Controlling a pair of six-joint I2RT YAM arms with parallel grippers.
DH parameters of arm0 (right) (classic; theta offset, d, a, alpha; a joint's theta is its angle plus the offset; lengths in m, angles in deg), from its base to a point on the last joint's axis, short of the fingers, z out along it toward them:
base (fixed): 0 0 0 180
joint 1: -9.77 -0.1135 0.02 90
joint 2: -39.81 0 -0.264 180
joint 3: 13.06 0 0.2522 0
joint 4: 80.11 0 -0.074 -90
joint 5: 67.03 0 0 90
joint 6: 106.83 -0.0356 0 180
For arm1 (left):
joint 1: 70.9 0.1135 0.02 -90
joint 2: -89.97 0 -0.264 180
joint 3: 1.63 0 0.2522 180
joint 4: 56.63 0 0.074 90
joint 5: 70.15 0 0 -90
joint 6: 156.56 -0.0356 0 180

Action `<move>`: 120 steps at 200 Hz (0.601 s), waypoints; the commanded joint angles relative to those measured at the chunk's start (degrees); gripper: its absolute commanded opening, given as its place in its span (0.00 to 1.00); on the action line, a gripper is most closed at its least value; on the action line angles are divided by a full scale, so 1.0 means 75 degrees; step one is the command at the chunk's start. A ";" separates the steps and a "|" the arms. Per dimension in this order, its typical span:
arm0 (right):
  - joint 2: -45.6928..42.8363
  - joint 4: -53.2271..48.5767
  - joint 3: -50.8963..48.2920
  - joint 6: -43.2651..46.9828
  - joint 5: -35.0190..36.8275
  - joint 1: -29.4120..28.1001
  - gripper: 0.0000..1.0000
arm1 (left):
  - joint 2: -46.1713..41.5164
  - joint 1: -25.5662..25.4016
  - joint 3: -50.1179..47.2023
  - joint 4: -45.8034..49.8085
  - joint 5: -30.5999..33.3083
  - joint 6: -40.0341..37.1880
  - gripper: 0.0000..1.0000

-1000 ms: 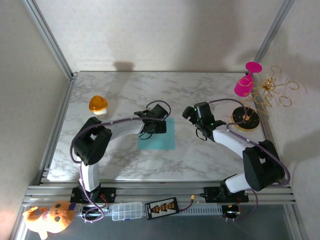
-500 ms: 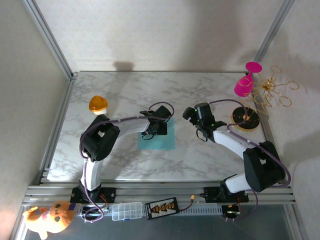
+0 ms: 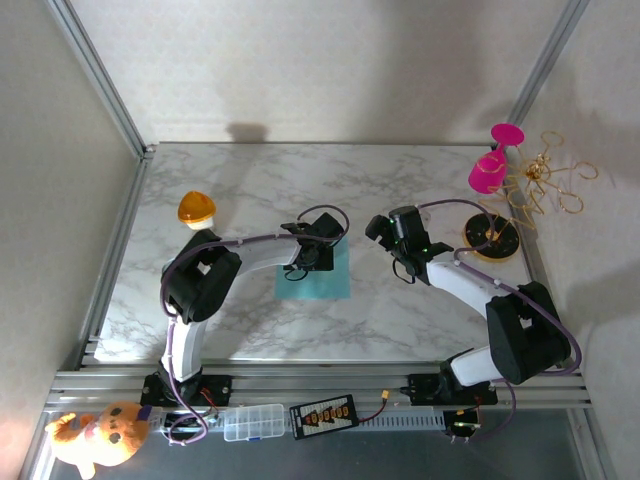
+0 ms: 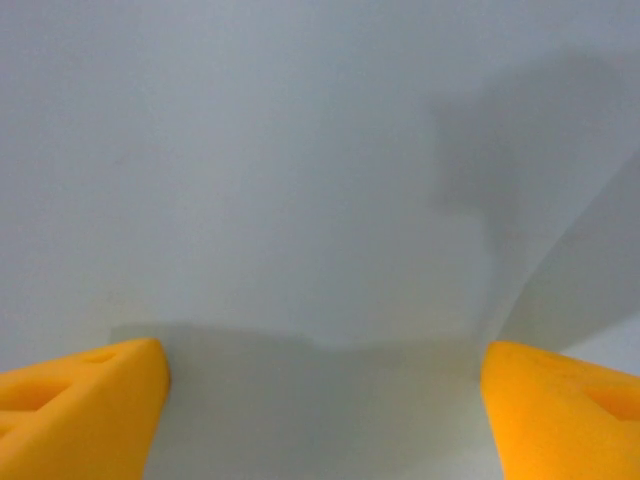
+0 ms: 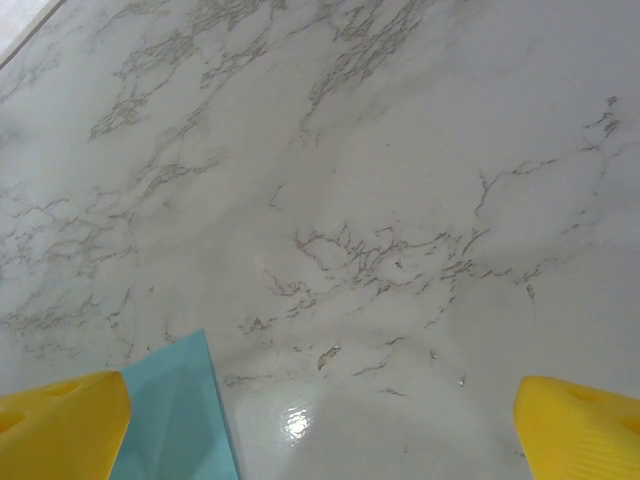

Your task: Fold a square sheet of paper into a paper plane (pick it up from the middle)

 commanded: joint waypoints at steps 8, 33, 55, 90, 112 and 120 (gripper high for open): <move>0.0137 0.0088 -0.0011 -0.0010 0.0007 0.0017 0.99 | 0.0504 -0.0023 -0.0349 0.0184 -0.0116 0.0180 0.79; 0.0188 0.0088 0.0012 -0.0033 -0.0018 0.0018 0.99 | 0.0466 -0.0023 -0.0301 0.0203 -0.0115 0.0210 0.75; 0.0206 0.0066 0.0047 -0.0027 -0.0029 0.0015 0.99 | 0.0293 -0.0011 -0.0261 0.0153 -0.0144 0.0276 0.65; 0.0188 0.0023 0.0112 0.0002 -0.0008 0.0018 0.99 | -0.0480 0.0034 -0.0408 -0.0312 -0.0436 0.0308 0.45; 0.0140 0.0089 0.0107 0.0046 -0.0057 0.0018 0.99 | -0.1274 0.0188 -0.0702 -0.1079 -0.1203 0.0196 0.35; 0.0087 0.0264 0.0061 0.0126 -0.0177 0.0029 0.99 | -0.1577 0.0290 -0.0909 -0.1492 -0.1661 0.0178 0.33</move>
